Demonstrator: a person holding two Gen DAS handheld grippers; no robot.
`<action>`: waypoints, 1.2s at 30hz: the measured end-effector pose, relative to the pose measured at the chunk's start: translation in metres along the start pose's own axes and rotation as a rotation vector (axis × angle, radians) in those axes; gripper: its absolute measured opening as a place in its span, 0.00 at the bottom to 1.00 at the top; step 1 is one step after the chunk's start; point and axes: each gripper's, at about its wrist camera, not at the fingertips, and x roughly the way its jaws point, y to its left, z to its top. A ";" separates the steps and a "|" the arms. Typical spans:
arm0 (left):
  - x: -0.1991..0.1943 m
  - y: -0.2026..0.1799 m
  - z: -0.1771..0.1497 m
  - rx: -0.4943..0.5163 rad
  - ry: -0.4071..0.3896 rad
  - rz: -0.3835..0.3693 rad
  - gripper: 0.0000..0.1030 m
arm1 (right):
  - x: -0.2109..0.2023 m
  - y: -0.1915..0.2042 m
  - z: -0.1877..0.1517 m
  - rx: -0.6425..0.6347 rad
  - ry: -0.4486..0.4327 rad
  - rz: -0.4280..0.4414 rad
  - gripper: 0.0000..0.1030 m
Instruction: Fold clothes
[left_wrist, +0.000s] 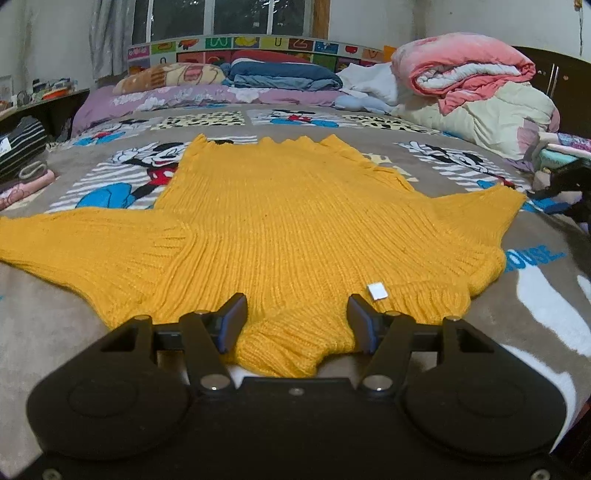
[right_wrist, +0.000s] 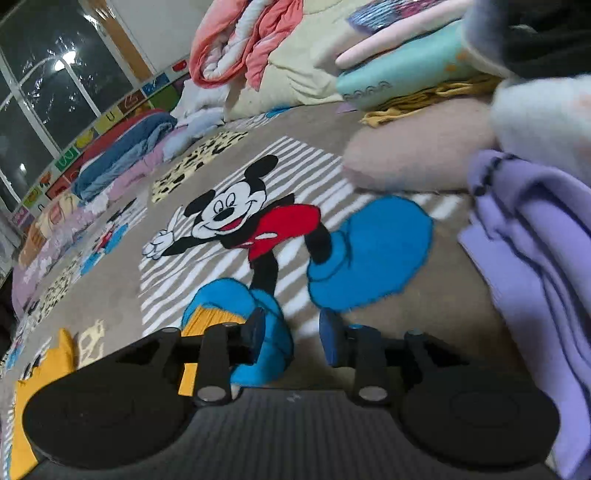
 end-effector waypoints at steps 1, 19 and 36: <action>-0.001 0.000 0.001 -0.004 0.006 -0.002 0.59 | -0.006 -0.001 -0.003 0.011 -0.006 0.011 0.35; -0.012 0.067 0.036 -0.218 -0.053 0.166 0.54 | -0.114 0.182 -0.203 -0.597 0.112 0.569 0.34; -0.020 0.258 0.066 -0.570 -0.036 0.683 0.46 | -0.111 0.094 -0.180 -0.321 0.208 0.536 0.32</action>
